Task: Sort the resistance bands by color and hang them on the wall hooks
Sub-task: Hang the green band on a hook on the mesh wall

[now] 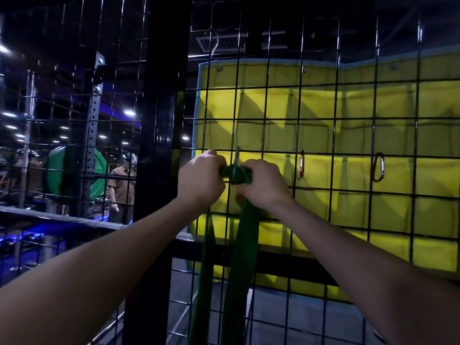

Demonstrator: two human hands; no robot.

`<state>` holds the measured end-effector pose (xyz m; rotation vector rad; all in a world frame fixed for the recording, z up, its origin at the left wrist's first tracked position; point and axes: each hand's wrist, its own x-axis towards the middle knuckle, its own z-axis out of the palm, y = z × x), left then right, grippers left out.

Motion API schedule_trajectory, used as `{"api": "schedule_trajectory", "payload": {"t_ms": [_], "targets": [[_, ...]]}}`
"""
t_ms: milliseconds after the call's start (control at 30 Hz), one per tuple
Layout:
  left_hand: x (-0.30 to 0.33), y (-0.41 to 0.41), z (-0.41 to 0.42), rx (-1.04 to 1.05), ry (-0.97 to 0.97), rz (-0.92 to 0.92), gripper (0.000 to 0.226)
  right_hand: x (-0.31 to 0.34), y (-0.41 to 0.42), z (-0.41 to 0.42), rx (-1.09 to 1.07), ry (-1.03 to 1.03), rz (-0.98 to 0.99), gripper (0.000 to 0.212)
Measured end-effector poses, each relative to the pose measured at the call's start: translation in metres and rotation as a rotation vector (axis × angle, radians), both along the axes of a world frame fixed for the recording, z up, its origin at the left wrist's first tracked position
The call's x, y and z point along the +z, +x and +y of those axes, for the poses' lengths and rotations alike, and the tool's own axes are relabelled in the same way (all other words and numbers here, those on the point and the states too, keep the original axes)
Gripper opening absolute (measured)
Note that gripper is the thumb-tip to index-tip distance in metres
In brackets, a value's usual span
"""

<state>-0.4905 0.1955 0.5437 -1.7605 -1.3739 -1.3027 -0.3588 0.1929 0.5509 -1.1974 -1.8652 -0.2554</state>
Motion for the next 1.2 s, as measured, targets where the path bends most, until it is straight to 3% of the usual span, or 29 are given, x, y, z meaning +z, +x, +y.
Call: {"api": "schedule_trajectory", "payload": {"t_ms": [100,233,567,733,800,900,1000,1100,1200], "targets": [[0.0,-0.005,-0.004,0.036,0.139,0.097,0.024,0.007,0.007,-0.002,0.053,-0.039,0.136,0.039],[-0.01,0.003,0.001,-0.04,0.067,-0.013,0.023,0.004,0.009,-0.003,0.079,-0.066,0.256,0.037],[-0.003,-0.001,0.011,-0.046,0.008,-0.034,0.015,0.0,0.008,-0.003,0.009,-0.02,0.205,0.038],[-0.026,0.017,0.017,-0.268,-0.002,-0.433,0.015,-0.017,-0.002,0.003,-0.079,0.072,0.119,0.04],[-0.028,0.02,0.019,-0.356,-0.05,-0.497,0.015,-0.02,-0.001,0.003,-0.031,0.07,0.131,0.042],[-0.032,0.008,0.022,-0.477,-0.102,-0.405,0.026,-0.022,0.006,-0.002,0.086,-0.002,0.222,0.05],[-0.045,-0.005,0.023,-0.557,-0.143,-0.305,0.055,-0.032,0.004,-0.008,0.171,-0.065,0.255,0.066],[-0.068,-0.011,0.021,-0.621,-0.205,-0.248,0.081,-0.048,-0.001,-0.011,0.142,-0.074,0.181,0.083],[-0.09,-0.018,0.013,-0.669,-0.228,-0.273,0.085,-0.064,-0.002,-0.013,0.096,-0.047,0.148,0.086]]}}
